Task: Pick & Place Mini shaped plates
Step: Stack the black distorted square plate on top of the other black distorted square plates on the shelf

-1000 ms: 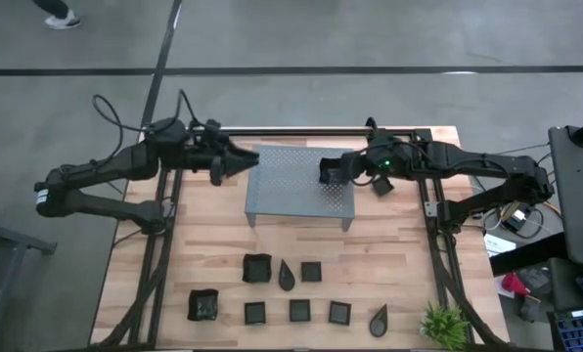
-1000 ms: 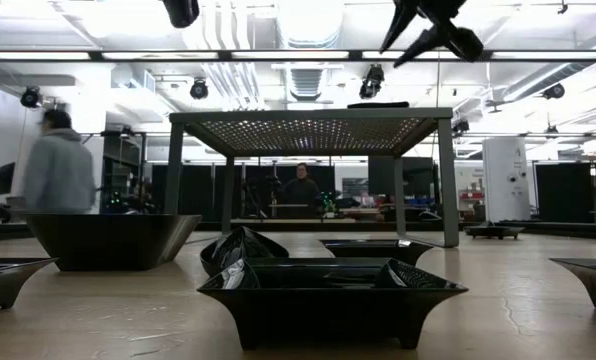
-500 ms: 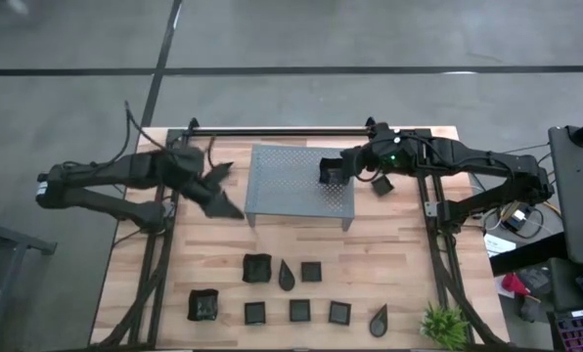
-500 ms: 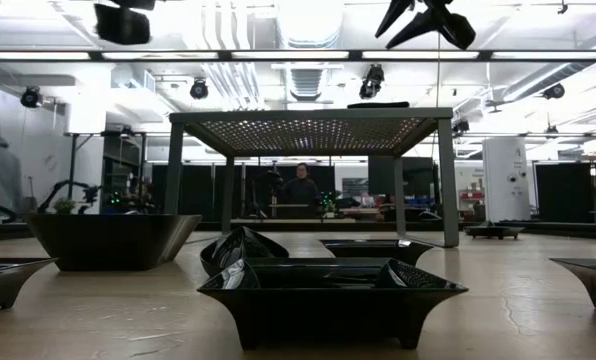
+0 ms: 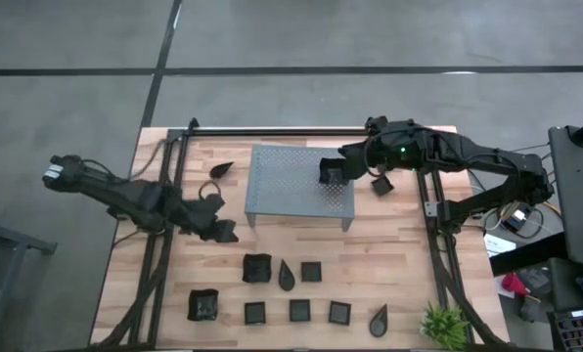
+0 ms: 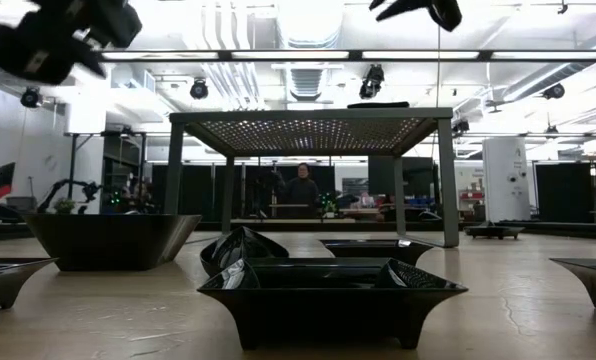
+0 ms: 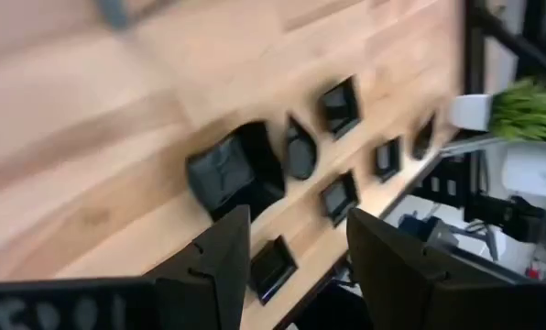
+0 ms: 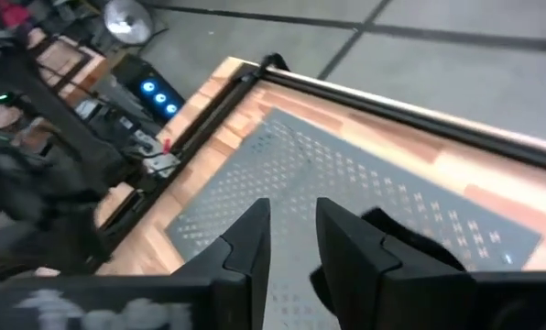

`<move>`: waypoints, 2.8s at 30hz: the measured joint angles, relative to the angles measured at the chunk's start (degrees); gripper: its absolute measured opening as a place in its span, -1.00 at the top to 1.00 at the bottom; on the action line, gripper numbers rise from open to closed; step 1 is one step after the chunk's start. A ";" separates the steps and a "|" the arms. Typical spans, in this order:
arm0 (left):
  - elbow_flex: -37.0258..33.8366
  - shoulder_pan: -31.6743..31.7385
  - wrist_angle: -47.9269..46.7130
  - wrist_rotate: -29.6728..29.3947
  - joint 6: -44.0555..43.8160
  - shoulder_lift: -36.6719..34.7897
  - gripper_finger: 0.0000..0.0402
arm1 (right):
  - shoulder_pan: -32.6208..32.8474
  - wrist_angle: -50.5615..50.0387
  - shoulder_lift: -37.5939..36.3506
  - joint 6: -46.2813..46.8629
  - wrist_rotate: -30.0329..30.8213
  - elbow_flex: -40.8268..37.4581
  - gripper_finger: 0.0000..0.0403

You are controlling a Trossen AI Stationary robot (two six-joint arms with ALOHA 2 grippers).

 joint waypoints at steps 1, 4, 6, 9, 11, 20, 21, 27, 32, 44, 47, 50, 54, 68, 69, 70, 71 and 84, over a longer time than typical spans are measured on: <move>-1.08 -0.77 0.78 -0.09 -1.42 0.48 0.13 | 0.00 0.04 0.00 -0.91 -0.11 0.73 0.59; -4.23 -2.66 3.23 -0.19 -4.72 2.42 0.13 | 0.17 0.00 0.00 -3.82 -0.78 2.99 0.60; -6.13 -3.65 4.61 -0.21 -6.48 4.03 0.13 | 0.24 -0.03 -0.02 -5.22 -1.48 4.43 0.61; -8.56 -4.44 7.73 -0.61 -8.63 6.74 0.13 | 0.28 -0.06 -0.04 -7.39 -1.78 6.47 0.62; -9.44 -4.51 9.50 -0.89 -9.04 8.76 0.13 | 0.28 -0.05 -0.09 -8.26 -2.15 7.56 0.61; -9.48 -4.79 17.19 -1.06 -8.52 18.28 0.13 | 0.28 -0.13 -0.11 -9.86 -2.15 8.79 0.58; -9.28 -4.89 17.40 -1.05 -8.37 19.34 0.13 | 0.28 -0.16 -0.11 -9.86 -2.15 8.79 0.58; -8.62 -5.53 17.63 -0.72 -8.38 23.16 0.13 | 0.28 -0.18 -0.11 -9.82 -3.05 8.77 0.64; -8.54 -5.58 17.59 -0.67 -7.05 24.87 0.13 | 0.26 -0.16 -0.11 -9.80 -3.05 8.75 0.66; -8.45 -5.59 18.74 -0.50 -5.25 26.07 0.44 | 0.26 -0.11 -0.11 -9.75 -3.03 8.70 0.66; -8.45 -5.59 18.75 -0.15 -4.64 26.04 0.71 | 0.26 -0.09 -0.11 -9.75 -3.03 8.70 0.66; -8.45 -5.56 18.84 -0.19 -3.74 26.01 0.95 | 0.26 -0.09 -0.11 -9.75 -3.01 8.68 0.66; -8.45 -5.50 19.45 -0.23 -3.13 25.65 0.99 | 0.26 -0.09 -0.11 -9.75 -3.01 8.68 0.66; -0.43 -5.48 20.70 -11.64 1.42 17.70 1.00 | 0.26 -0.07 -0.11 -9.09 -3.06 8.66 0.66; 0.68 -5.45 20.72 -13.26 2.64 17.27 1.00 | 0.26 -0.07 -0.11 -9.08 -3.08 8.66 0.66; 1.88 -5.42 20.44 -15.02 4.16 16.98 1.00 | 0.26 -0.07 -0.11 -9.08 -3.09 8.66 0.66; 3.13 -5.38 19.78 -16.69 5.64 16.81 1.00 | 0.26 -0.07 -0.11 -9.08 -3.09 8.66 0.66; 22.85 0.62 8.77 -42.04 27.77 16.35 1.00 | 5.07 2.63 0.19 -18.74 6.60 8.66 0.52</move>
